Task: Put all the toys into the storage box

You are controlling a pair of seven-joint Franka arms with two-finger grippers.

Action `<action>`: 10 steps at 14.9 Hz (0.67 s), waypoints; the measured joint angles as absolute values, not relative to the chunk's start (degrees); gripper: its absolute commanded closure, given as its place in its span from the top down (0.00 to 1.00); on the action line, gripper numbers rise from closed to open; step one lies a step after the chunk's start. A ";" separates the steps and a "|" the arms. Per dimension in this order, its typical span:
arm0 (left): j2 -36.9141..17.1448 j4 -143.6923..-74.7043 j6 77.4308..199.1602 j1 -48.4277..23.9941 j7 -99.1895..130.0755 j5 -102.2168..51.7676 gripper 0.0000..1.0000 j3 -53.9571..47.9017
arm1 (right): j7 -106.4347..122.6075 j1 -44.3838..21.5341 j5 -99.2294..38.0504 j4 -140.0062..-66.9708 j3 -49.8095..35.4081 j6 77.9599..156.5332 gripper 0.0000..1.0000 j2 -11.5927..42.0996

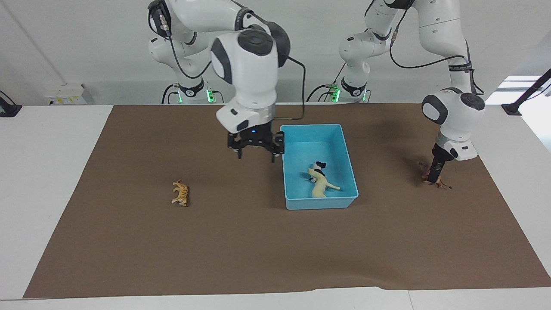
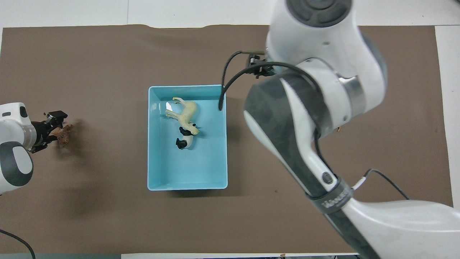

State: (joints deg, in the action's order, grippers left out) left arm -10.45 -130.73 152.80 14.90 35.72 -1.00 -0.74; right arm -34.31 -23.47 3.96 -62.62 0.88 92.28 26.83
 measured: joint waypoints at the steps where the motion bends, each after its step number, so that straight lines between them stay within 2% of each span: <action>1: -10.43 -130.71 152.84 14.87 35.86 -1.00 0.34 -0.74 | -33.00 -20.81 3.90 -63.99 0.88 92.24 1.00 26.41; 3: -10.42 -130.67 152.89 14.83 35.94 -0.98 0.32 -0.71 | -31.45 -16.13 3.90 -69.27 0.90 94.62 1.00 25.62; 4: -10.42 -130.67 152.89 14.82 35.96 -0.98 0.59 -0.71 | -31.05 -14.10 3.90 -73.09 0.91 97.52 1.00 24.94; 5: -10.42 -130.66 152.89 14.82 35.96 -0.98 0.93 -0.69 | -30.82 -12.35 3.90 -77.42 0.91 101.20 1.00 23.94; 6: -10.43 -130.65 152.91 14.82 35.96 -0.99 0.95 -0.70 | -30.27 -10.76 3.91 -82.57 0.91 105.89 1.00 22.52; 7: -10.51 -130.55 153.08 14.72 35.98 -0.99 0.94 -0.79 | -29.50 -9.32 3.91 -88.22 0.92 111.32 1.00 20.86; 8: -10.67 -130.34 153.16 14.61 36.08 -0.99 0.85 -0.95 | -28.70 -7.91 3.91 -94.52 0.92 117.82 1.00 19.01; 10: -11.12 -129.92 153.17 14.48 36.29 -1.00 0.45 -1.14 | -28.20 -6.29 3.91 -105.82 0.92 128.62 1.00 15.91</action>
State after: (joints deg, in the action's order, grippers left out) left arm -11.12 -129.92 153.17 14.48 36.29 -1.00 -1.14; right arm -28.20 -6.29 3.91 -105.82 0.92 128.62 15.91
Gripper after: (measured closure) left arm 0.282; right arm 0.000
